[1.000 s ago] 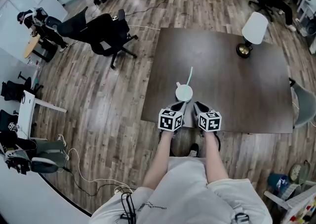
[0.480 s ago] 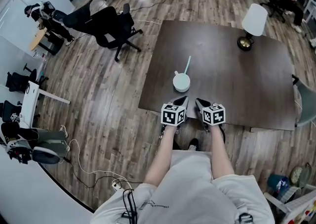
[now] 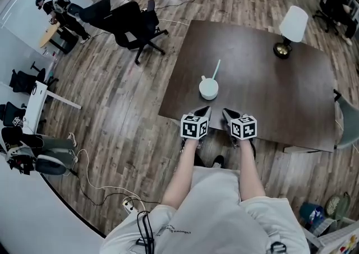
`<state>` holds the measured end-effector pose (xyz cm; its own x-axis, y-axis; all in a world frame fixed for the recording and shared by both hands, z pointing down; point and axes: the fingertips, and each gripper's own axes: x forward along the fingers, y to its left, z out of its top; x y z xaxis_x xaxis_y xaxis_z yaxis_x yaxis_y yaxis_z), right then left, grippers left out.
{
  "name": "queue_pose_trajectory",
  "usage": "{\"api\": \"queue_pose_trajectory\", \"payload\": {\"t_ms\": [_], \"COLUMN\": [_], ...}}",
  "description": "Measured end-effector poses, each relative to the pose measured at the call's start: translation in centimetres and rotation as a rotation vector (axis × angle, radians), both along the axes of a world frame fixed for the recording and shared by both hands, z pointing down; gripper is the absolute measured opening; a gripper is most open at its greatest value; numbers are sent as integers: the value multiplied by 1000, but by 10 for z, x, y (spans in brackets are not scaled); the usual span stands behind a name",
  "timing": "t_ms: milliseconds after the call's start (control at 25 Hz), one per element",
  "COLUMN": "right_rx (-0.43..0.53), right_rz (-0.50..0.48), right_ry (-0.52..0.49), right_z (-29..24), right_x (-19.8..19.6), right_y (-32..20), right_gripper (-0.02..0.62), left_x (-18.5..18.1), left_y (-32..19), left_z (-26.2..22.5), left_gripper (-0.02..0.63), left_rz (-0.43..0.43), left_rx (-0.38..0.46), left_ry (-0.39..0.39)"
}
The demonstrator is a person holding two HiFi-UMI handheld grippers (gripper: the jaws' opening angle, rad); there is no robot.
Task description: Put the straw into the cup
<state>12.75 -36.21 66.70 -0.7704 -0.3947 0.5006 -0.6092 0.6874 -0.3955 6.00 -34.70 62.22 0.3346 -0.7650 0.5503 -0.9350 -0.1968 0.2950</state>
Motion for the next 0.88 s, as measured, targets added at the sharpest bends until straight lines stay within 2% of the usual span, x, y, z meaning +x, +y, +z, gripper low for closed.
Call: {"api": "queue_pose_trajectory", "payload": {"t_ms": [320,880], "right_rx": [30,48], "right_rz": [27,3], "right_ry": [7,30], "right_z": [-3,1], "right_x": [0,5], "right_y": [2,10], "right_gripper": [25,25], "left_x": [-6,-6], "left_y": [11,17], "left_z": [0,3], "left_gripper": [1,1], "left_rz": [3,-10], "left_rx": [-5,-2], "left_ry": [-23,-23]}}
